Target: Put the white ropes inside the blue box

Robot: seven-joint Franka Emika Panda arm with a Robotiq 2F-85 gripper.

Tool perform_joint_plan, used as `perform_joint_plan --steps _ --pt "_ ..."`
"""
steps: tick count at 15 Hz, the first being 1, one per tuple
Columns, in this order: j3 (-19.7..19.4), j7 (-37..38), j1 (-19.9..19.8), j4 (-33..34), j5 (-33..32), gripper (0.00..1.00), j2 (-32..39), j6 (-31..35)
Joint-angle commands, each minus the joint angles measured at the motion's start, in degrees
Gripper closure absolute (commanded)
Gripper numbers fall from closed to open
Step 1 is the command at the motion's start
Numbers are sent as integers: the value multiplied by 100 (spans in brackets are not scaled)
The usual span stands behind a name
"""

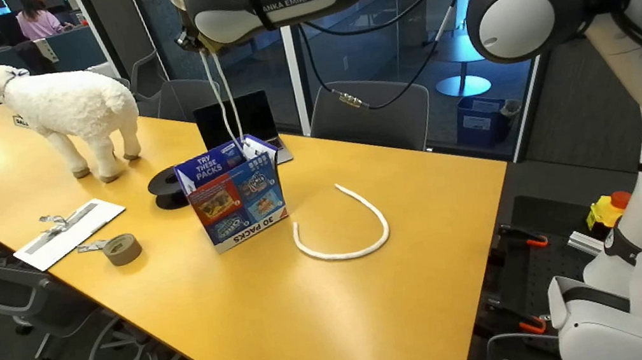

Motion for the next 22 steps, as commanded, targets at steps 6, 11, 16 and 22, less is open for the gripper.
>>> perform_joint_plan --steps 6,11,16,22 --pt "5 71 -24 915 83 91 1022 -221" --pt "65 -52 -60 1013 177 58 1221 -581" --pt "52 -232 -12 865 138 18 1022 -1402" --pt "168 -728 -12 473 266 0 376 -3029"
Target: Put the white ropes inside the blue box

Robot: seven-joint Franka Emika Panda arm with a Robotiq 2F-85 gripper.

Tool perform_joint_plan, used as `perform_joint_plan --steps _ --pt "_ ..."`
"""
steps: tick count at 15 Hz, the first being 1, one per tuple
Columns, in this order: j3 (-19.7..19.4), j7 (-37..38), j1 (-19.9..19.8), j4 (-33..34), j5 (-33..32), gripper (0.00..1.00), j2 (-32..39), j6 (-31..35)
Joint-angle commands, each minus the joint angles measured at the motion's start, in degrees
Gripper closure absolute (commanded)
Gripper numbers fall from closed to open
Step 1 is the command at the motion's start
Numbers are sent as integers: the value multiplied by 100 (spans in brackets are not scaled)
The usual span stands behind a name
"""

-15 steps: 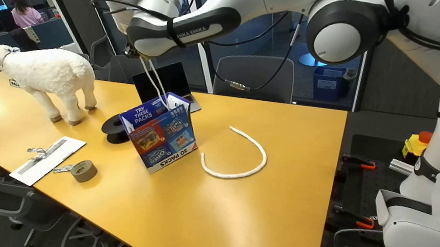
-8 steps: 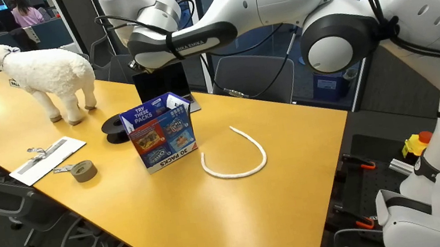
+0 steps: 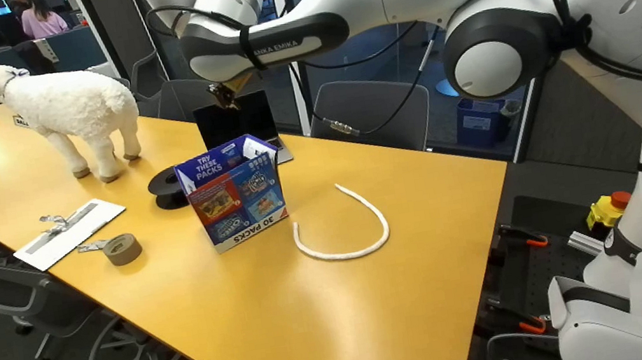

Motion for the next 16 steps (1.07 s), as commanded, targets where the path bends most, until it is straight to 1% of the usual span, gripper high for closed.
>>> perform_joint_plan --steps 1,3,5,6,9,14,16 --pt "160 -386 -58 -360 296 0 -626 -830" --pt "237 -341 -136 -641 584 0 -951 -1010" --pt "207 192 -181 -1000 924 0 -1291 -1327" --pt "168 398 -182 -1285 1021 0 -1485 -1410" --pt "152 1035 -305 -2191 1432 0 -2045 -1358" --pt "93 2232 -486 -3606 2120 0 -2678 -853" --pt "46 2688 -545 -4185 2357 0 -2854 -442"
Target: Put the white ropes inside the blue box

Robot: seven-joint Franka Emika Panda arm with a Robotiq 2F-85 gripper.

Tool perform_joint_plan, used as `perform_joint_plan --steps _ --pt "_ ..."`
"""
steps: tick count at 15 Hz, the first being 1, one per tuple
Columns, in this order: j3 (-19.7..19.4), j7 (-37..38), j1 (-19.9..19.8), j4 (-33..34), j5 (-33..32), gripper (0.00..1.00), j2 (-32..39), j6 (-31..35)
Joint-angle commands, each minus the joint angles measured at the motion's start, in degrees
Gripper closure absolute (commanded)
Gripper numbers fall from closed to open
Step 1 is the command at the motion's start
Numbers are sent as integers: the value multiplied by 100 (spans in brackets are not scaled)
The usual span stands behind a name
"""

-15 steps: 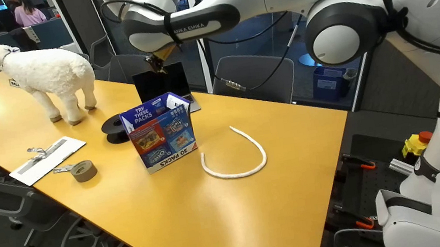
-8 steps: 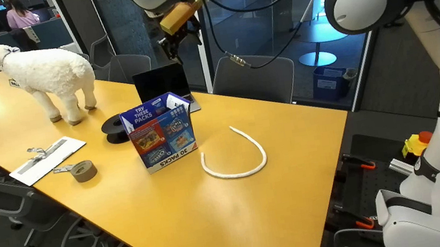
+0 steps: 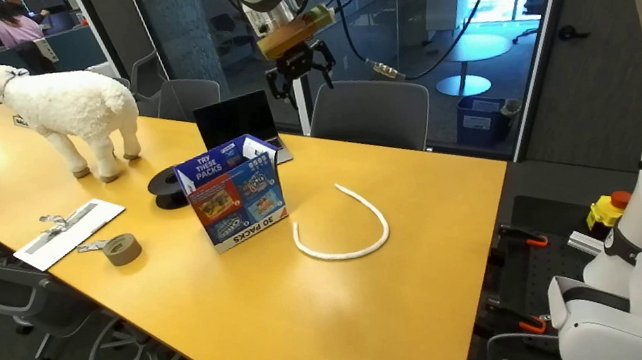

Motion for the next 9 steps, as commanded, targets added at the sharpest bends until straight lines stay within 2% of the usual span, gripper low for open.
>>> perform_joint_plan --steps 1,5,9 --pt "220 969 -276 -1399 331 0 -658 814" --pt "301 1859 -473 -2636 474 0 -898 1752" --pt "317 2570 -556 -3940 336 0 -1014 3084"
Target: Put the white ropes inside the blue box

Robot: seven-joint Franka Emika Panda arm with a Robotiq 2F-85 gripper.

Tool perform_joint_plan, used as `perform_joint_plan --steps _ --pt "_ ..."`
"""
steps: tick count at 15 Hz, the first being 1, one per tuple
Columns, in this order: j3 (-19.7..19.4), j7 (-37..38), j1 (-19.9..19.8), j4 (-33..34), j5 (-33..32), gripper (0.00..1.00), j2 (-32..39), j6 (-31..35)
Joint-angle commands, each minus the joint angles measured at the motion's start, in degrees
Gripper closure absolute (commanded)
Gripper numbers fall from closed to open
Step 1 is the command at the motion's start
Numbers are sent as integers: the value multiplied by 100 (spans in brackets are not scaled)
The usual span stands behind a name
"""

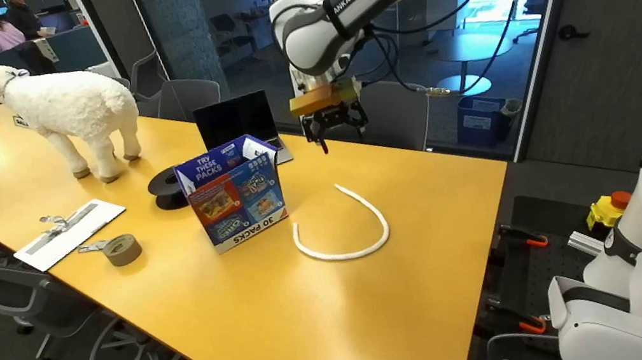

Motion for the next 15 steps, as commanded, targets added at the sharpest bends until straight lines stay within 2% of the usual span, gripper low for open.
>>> perform_joint_plan --steps 1,5,8,11,15 --pt "96 770 -90 -1450 -48 0 -430 1189" --pt "52 1410 -83 -2815 -100 0 -476 2609" --pt "55 1479 -124 -3541 -34 0 -503 3471" --pt "194 1188 -204 -3831 260 0 -441 4018" --pt "607 1046 -211 -3776 947 0 -191 4482"
